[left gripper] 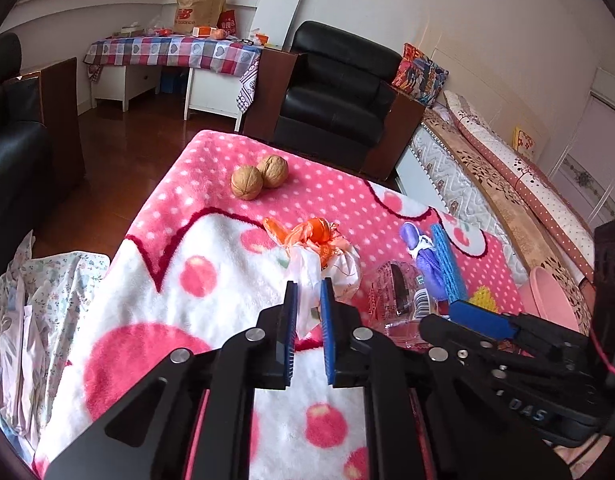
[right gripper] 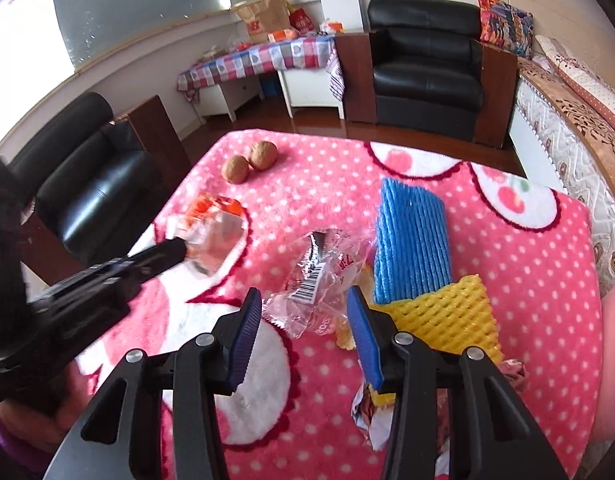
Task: Collect trash
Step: 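Grasp white plastic bag with left tool while right grasps clear printed wrapper, then carry the bag and wrapper over the pink bucket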
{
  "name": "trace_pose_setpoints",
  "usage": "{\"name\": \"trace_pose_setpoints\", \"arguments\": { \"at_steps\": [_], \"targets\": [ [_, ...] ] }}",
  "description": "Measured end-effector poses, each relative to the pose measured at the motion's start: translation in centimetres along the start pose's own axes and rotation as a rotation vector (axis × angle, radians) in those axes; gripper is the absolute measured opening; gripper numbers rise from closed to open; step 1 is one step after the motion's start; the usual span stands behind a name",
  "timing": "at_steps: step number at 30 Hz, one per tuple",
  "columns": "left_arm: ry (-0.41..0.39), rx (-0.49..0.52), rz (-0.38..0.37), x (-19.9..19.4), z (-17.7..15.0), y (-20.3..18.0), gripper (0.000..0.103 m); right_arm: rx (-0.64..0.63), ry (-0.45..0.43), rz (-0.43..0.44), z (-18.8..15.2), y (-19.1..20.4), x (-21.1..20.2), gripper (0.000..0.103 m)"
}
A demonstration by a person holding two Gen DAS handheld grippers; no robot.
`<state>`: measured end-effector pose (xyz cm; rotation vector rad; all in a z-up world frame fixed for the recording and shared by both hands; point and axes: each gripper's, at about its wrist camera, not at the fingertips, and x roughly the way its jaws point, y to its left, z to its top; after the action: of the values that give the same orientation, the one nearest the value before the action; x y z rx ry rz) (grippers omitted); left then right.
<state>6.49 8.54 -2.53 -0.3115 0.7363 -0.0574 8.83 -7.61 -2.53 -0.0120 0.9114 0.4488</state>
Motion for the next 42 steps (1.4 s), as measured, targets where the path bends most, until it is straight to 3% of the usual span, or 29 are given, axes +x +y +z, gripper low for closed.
{"name": "trace_pose_setpoints", "arguments": {
  "at_steps": [3, 4, 6, 7, 17, 25, 31, 42],
  "targets": [
    [-0.011, 0.011, -0.009, -0.5, 0.0, -0.2, 0.011, 0.010, 0.023, -0.015, 0.0, 0.0, 1.2, 0.039],
    [-0.013, 0.015, -0.010, -0.6, -0.1, -0.2, 0.011, 0.009, 0.029, -0.015, -0.1, -0.1, 1.4, 0.029],
    [-0.013, 0.019, -0.012, -0.7, -0.1, -0.3, 0.011, 0.025, 0.033, 0.004, -0.2, -0.2, 1.5, 0.019],
    [-0.012, 0.017, -0.014, -0.8, -0.1, -0.3, 0.011, 0.031, 0.033, 0.012, -0.3, -0.3, 1.4, 0.006],
    [-0.039, 0.033, -0.036, -2.2, -0.1, -1.3, 0.011, 0.046, -0.084, 0.091, -1.0, -0.4, -4.5, 0.002],
    [-0.081, 0.066, -0.049, -4.1, 0.2, -3.5, 0.011, 0.065, -0.152, 0.253, -1.6, -0.7, -9.5, 0.002],
    [-0.117, 0.087, -0.050, -5.9, 0.7, -5.0, 0.011, 0.039, -0.234, 0.251, -1.1, -0.9, -13.6, 0.002],
    [-0.160, 0.171, -0.113, -7.9, 1.0, -10.0, 0.011, 0.104, -0.331, 0.130, -2.5, -4.5, -19.1, 0.002]
  ]
}}
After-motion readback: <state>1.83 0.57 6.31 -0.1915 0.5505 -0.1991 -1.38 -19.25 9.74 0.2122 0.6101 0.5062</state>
